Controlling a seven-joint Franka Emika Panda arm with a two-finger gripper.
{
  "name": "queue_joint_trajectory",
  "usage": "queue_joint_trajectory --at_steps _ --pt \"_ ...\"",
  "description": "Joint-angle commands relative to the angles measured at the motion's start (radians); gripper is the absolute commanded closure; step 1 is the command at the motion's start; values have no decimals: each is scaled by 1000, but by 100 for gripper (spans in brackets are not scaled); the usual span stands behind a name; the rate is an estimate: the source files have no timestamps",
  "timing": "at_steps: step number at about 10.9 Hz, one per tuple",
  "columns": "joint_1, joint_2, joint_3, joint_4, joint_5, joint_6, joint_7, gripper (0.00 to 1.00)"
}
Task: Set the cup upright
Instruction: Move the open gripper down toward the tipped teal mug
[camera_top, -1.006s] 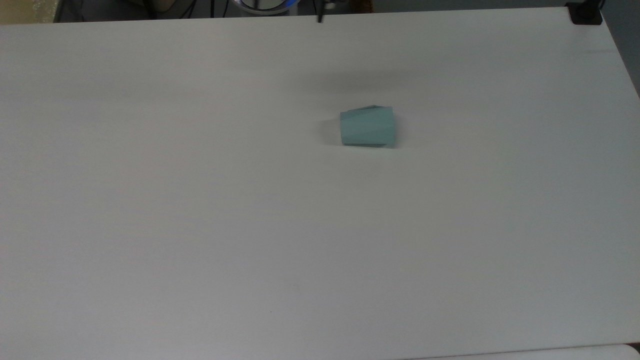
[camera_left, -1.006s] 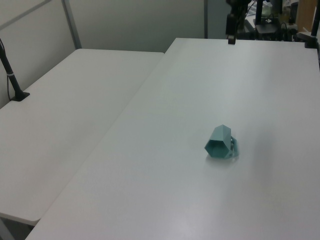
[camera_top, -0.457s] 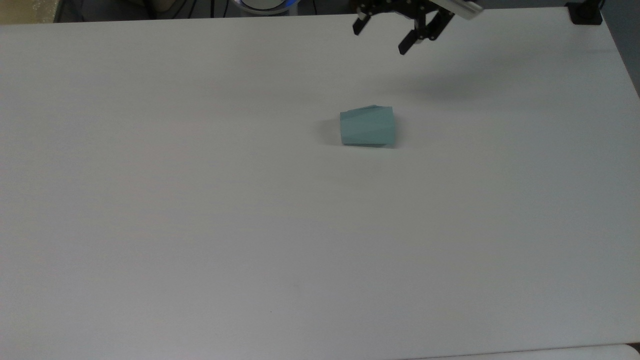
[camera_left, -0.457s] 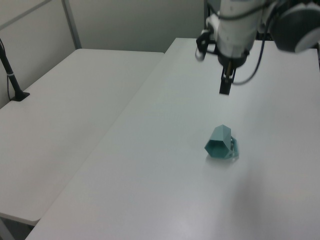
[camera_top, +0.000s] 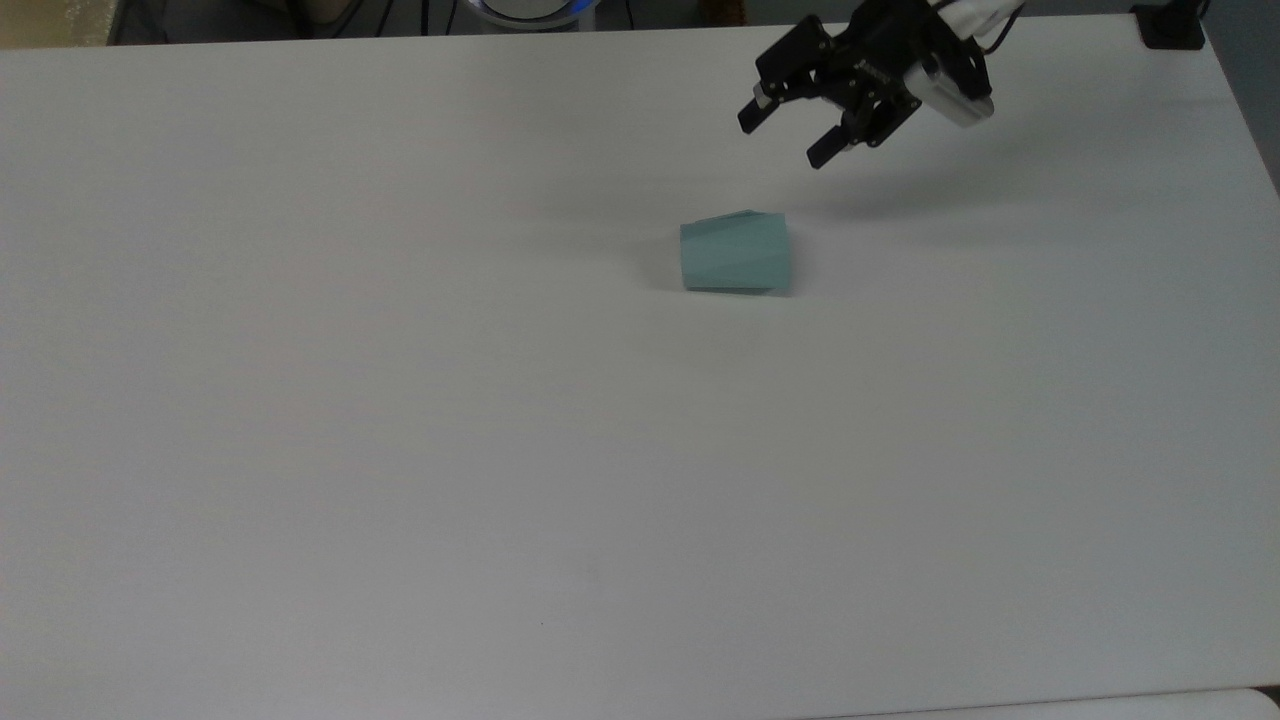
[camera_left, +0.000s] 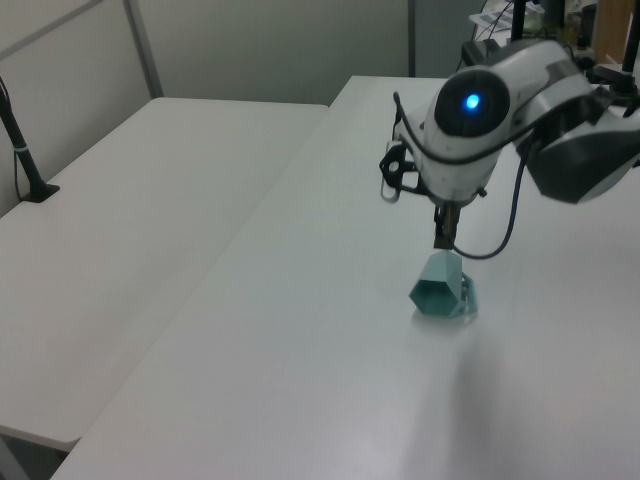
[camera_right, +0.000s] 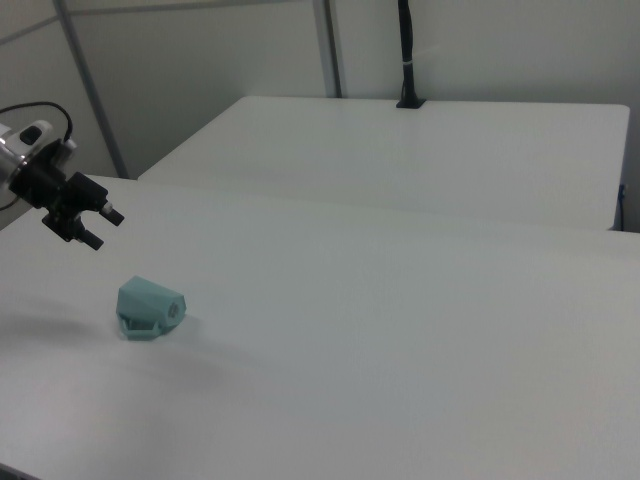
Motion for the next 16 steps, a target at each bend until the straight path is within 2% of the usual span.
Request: queue_joint_trajectory --at_steps 1,5,9,11,13,16 --pt "14 79 17 56 -16 16 39 0" --pt "14 169 40 114 -27 33 40 0" --pt "21 217 45 115 -36 47 59 0" --pt "20 251 45 104 -57 46 95 0" --pt "20 281 45 81 -124 43 199 0" --pt "15 281 45 58 -142 38 224 0"
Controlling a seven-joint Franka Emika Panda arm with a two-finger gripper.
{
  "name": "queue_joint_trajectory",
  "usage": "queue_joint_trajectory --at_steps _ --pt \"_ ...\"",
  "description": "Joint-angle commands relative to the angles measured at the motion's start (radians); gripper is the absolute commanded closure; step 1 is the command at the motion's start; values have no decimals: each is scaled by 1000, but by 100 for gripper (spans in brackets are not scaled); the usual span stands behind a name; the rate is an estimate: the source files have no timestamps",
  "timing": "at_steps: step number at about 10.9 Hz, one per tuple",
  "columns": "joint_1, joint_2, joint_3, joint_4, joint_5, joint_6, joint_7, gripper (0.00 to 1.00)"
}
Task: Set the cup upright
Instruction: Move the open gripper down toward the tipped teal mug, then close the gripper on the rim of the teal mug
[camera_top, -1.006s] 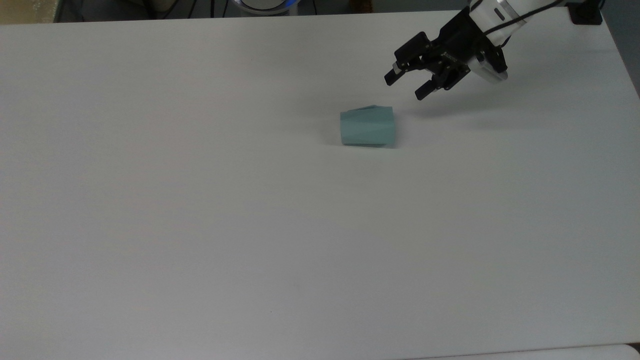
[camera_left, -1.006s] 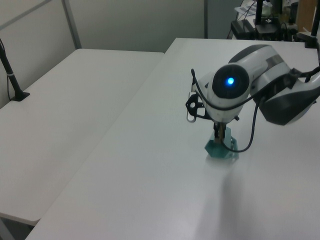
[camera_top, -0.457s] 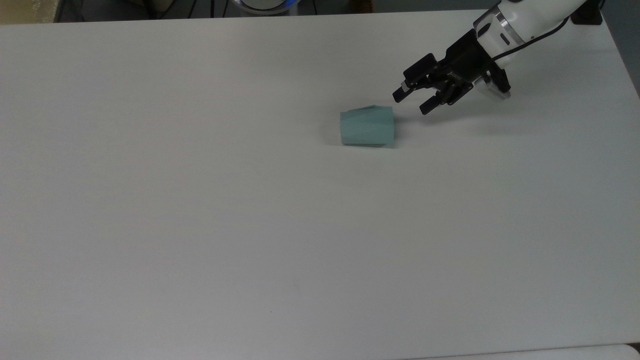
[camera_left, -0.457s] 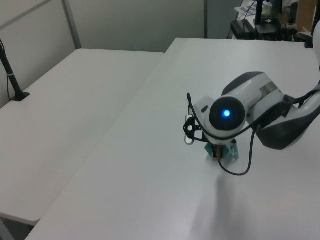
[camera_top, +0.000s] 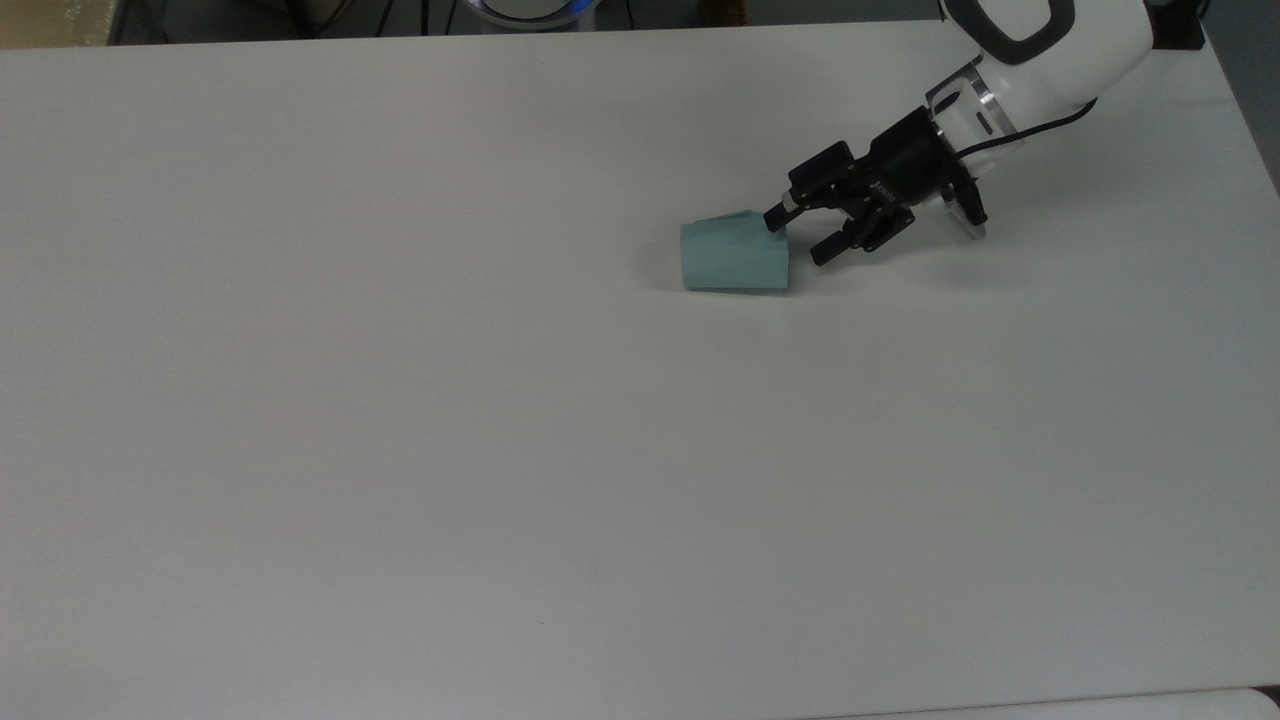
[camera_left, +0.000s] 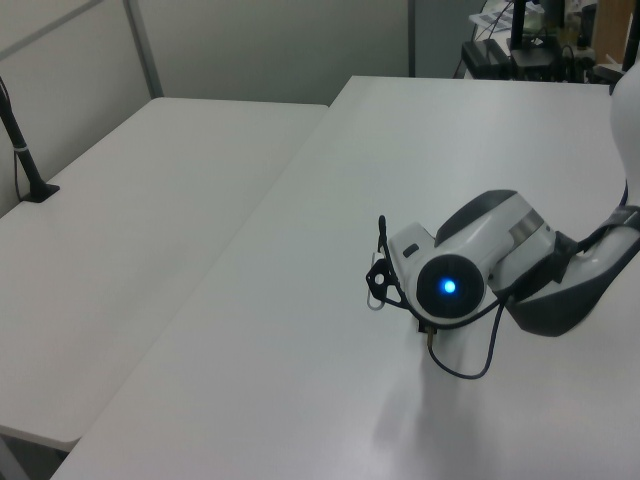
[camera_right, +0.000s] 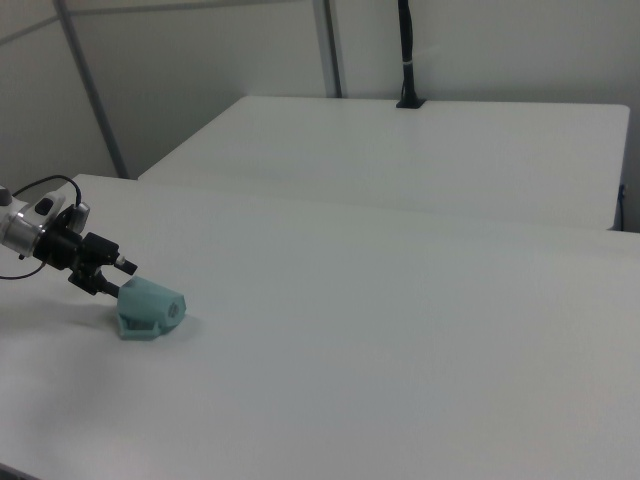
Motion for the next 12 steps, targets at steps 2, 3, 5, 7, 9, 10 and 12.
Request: queue_joint_trajectory --at_steps 2,3,5,7,9,10,12 --pt "-4 -14 0 -47 -44 -10 33 0" --pt "-7 -12 0 -53 -52 -10 33 1" --pt "-10 -12 0 -73 -68 -10 33 7" --pt "-12 -4 0 -76 -68 -8 33 20" --pt "-18 2 0 -76 -72 -1 32 57" --pt "-18 2 0 -87 -86 -1 30 76" --pt "-18 2 0 -99 -91 1 29 100"
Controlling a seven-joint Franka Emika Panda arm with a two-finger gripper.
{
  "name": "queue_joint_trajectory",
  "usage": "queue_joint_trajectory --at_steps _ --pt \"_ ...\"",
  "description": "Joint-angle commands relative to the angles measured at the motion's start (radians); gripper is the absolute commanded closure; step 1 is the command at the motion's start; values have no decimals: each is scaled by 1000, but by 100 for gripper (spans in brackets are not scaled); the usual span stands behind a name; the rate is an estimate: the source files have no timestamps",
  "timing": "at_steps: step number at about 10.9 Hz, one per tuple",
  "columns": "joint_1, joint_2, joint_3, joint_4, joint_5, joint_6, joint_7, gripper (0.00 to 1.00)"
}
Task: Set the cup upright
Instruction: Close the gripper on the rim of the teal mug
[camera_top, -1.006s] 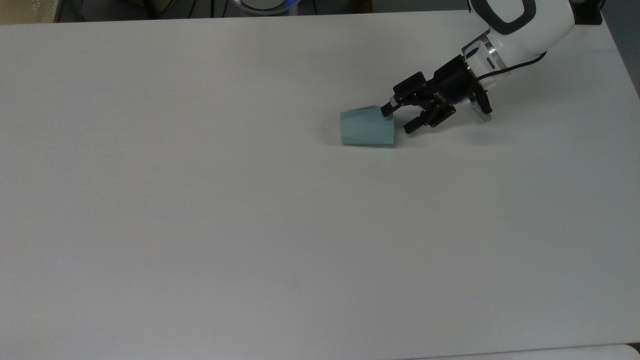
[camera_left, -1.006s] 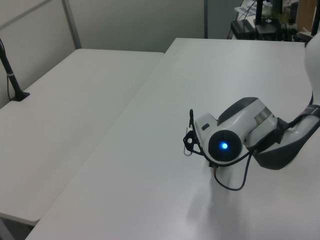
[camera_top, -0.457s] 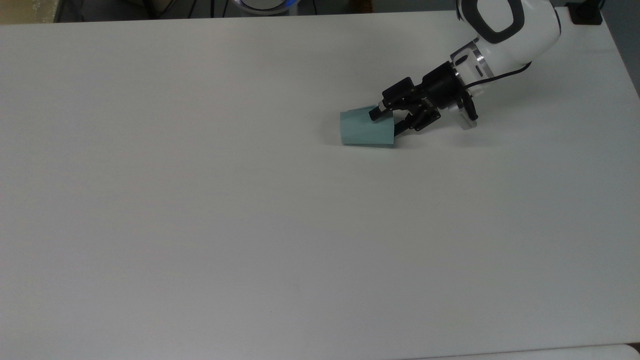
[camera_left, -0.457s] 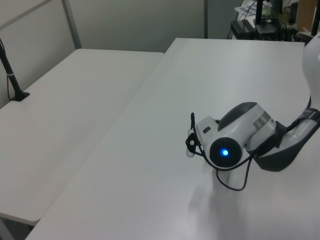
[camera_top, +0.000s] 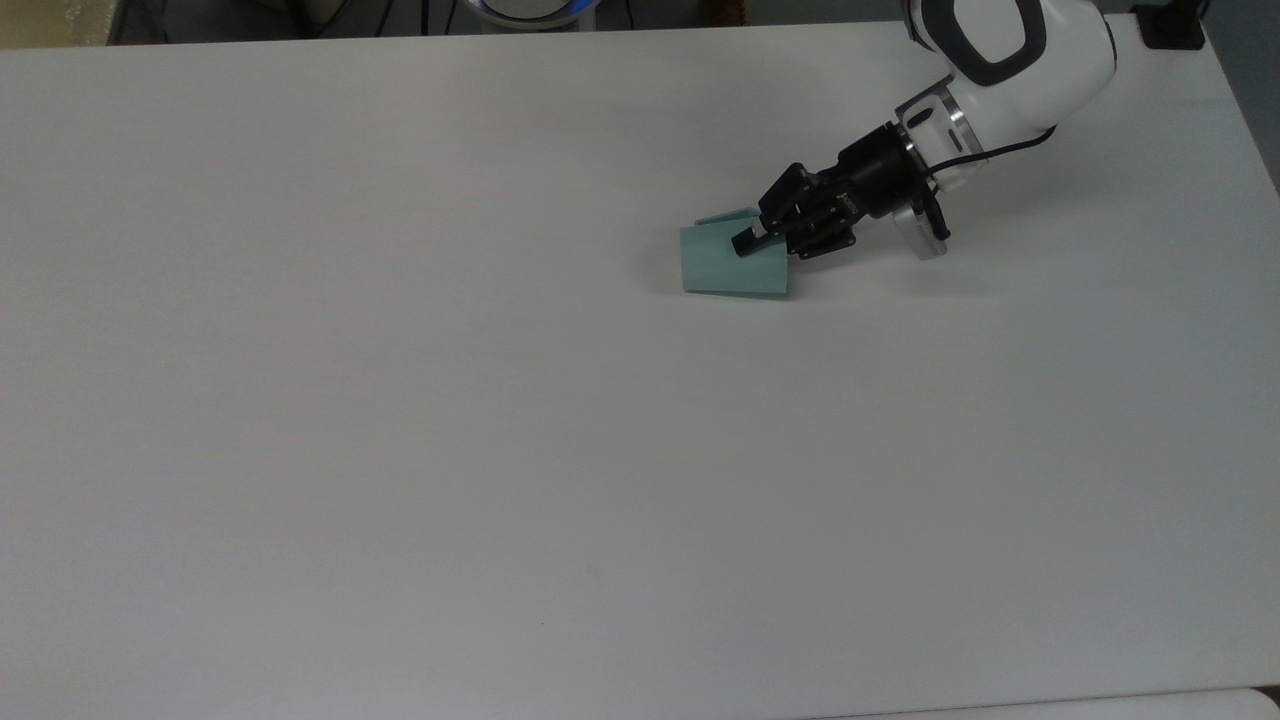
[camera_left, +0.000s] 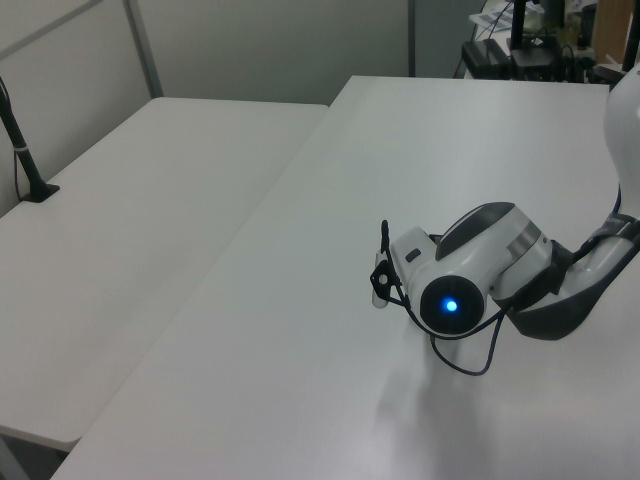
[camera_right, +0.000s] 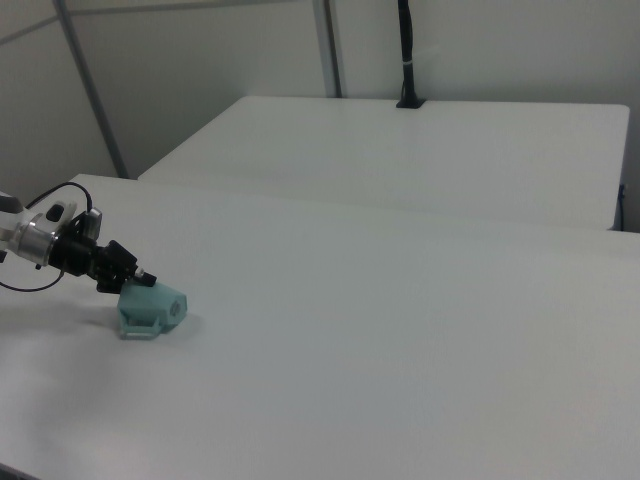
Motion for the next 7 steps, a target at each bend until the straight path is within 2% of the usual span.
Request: queue_joint_trajectory --at_steps 1,5,7 --pt "-4 7 4 -49 12 28 24 100" --pt "-10 13 5 -52 26 28 1 100" --pt "-24 -34 5 -38 47 27 -12 100"
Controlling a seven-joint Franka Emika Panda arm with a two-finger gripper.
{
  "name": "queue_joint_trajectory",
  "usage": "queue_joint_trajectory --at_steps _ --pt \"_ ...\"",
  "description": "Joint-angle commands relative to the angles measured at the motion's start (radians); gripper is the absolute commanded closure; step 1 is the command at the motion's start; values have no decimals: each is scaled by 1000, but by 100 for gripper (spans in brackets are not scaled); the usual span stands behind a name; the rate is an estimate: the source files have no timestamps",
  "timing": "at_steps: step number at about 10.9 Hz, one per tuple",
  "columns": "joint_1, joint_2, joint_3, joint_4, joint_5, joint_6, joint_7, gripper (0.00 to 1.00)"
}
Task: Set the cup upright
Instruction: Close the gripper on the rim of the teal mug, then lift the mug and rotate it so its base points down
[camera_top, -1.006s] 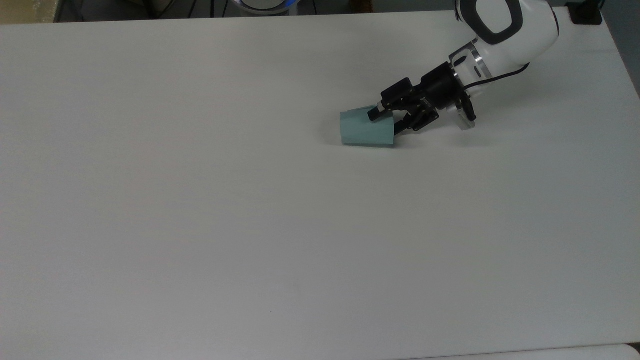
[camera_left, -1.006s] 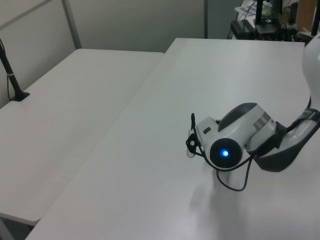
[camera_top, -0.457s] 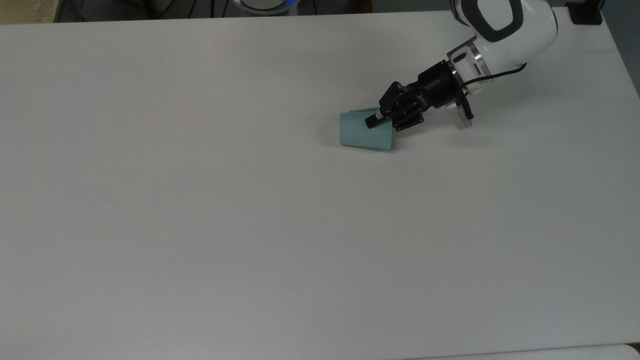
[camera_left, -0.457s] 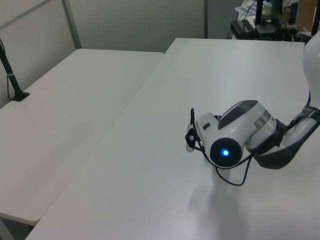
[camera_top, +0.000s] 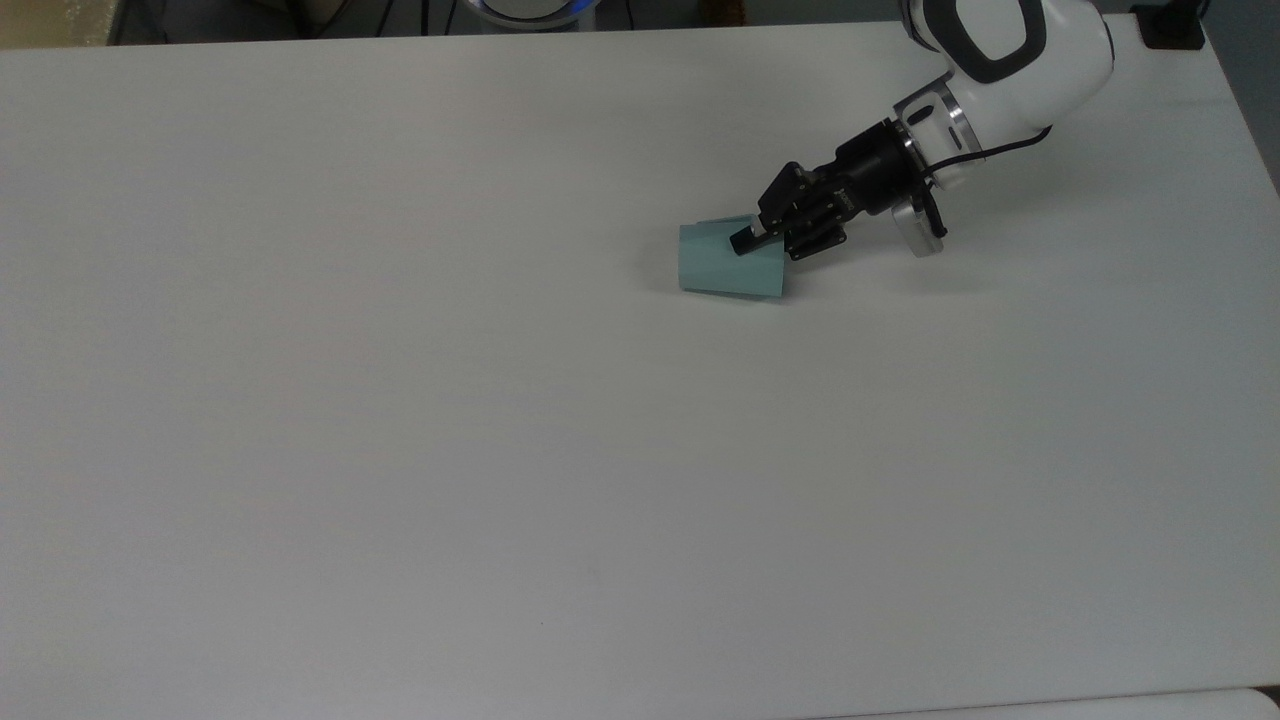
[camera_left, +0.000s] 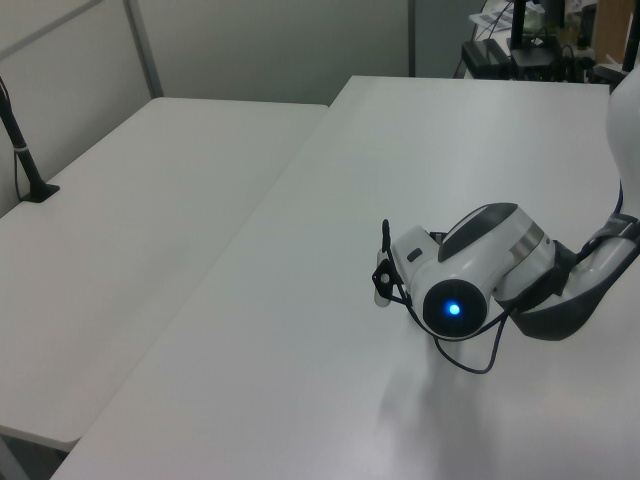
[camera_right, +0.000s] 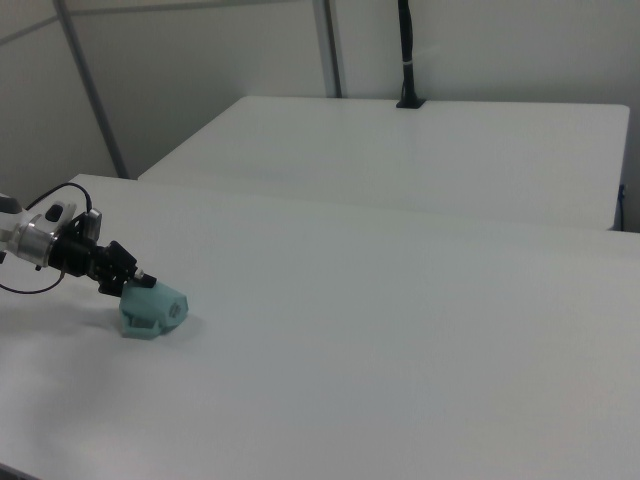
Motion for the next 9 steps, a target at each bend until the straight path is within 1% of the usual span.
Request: queue_joint_trajectory --at_steps 1,4,7,9 --pt "-30 -51 6 -30 76 47 -11 100" --pt "-52 -89 6 -5 119 47 -25 100" --pt "-87 -177 6 -5 161 47 -73 100" --pt "-130 -258 6 -10 222 47 -93 100"
